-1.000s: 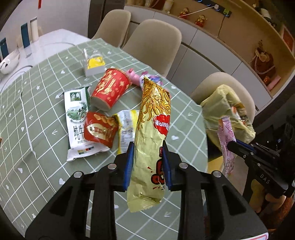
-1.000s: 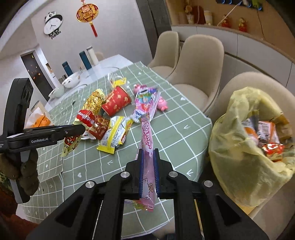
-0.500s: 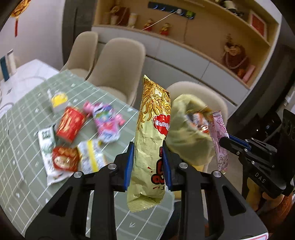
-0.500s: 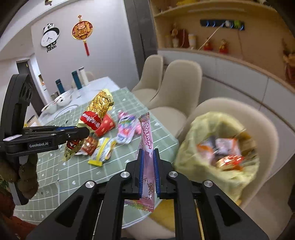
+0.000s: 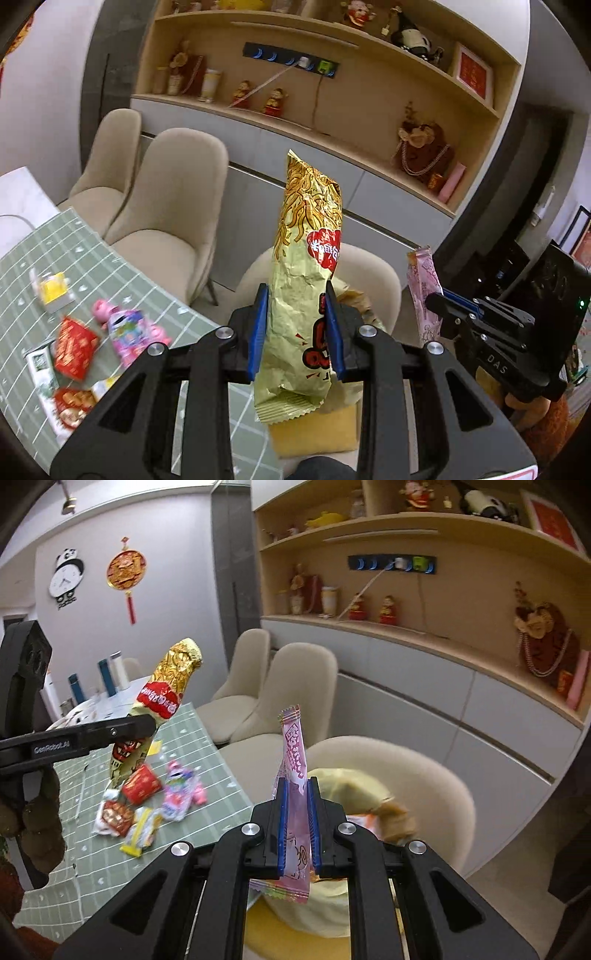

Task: Collect trash

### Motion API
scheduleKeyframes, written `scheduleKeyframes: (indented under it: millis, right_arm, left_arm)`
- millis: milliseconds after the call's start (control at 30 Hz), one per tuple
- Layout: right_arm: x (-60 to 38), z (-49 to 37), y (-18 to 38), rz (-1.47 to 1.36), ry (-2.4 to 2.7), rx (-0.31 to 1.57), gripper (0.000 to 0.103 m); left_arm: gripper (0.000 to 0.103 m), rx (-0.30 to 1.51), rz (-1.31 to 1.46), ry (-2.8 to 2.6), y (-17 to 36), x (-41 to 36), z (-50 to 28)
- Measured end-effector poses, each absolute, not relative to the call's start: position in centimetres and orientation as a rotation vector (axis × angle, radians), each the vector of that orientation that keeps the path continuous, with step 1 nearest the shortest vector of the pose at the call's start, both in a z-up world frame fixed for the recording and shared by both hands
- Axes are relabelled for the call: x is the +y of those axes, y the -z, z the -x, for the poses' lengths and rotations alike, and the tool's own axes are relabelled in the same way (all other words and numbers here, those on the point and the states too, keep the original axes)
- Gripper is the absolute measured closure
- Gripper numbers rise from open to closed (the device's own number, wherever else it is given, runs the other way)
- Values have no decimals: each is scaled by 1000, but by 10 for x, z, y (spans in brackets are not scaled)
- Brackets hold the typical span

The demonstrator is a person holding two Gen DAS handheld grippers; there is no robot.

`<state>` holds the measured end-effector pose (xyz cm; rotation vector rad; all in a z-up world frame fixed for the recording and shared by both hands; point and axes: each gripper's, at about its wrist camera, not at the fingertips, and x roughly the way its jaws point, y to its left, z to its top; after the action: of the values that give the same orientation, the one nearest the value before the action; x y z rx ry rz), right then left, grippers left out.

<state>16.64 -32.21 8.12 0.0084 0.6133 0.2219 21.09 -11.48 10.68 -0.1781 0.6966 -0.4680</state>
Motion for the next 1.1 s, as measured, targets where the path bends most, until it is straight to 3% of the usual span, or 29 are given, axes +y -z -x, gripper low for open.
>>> scheduleKeyframes:
  millis: [233,933,1100]
  right_arm:
    - [-358,-187,-66,-76,-185,639,92]
    - [-422,-227,-29,-140,-52,703,92]
    - [-420,-241,-7,-163,-66,762,91]
  left_arm:
    - [76,745,147,519,-92,-151,-242]
    - [76,1060,117,661,19,-243,-318]
    - [65,1111,107,707,37,-253,-326]
